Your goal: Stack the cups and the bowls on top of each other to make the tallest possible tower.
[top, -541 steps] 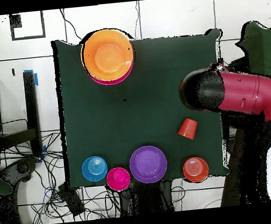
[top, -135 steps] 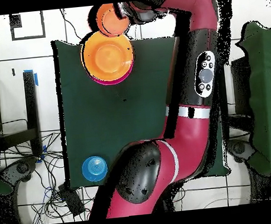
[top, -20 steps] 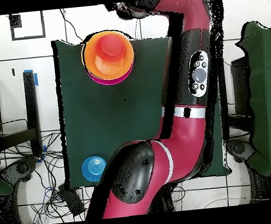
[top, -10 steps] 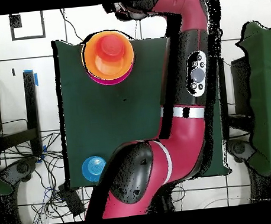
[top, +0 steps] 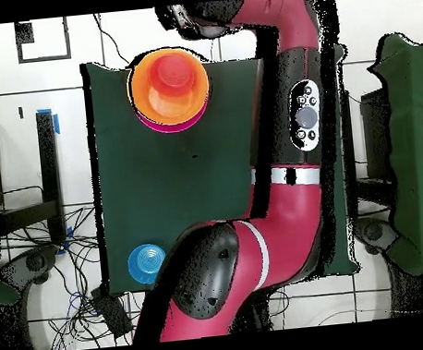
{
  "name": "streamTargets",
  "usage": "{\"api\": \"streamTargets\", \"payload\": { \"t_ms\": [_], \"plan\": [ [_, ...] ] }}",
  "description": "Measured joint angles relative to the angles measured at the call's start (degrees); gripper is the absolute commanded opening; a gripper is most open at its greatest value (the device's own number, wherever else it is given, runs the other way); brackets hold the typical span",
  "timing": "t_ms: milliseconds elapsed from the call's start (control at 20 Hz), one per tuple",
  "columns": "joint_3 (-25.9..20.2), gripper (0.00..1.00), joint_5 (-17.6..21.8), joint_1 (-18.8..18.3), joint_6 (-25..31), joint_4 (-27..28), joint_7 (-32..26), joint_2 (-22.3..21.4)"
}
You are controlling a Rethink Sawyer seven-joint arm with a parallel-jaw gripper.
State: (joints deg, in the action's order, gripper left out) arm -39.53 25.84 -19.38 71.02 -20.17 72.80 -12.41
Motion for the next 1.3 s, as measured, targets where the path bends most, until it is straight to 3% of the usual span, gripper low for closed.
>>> {"api": "streamTargets", "payload": {
  "t_ms": [1300],
  "plan": [
    [2.3, 1.00, -2.6, -0.4, 1.1, -5.4, 0.0, -3.4]
  ]
}}
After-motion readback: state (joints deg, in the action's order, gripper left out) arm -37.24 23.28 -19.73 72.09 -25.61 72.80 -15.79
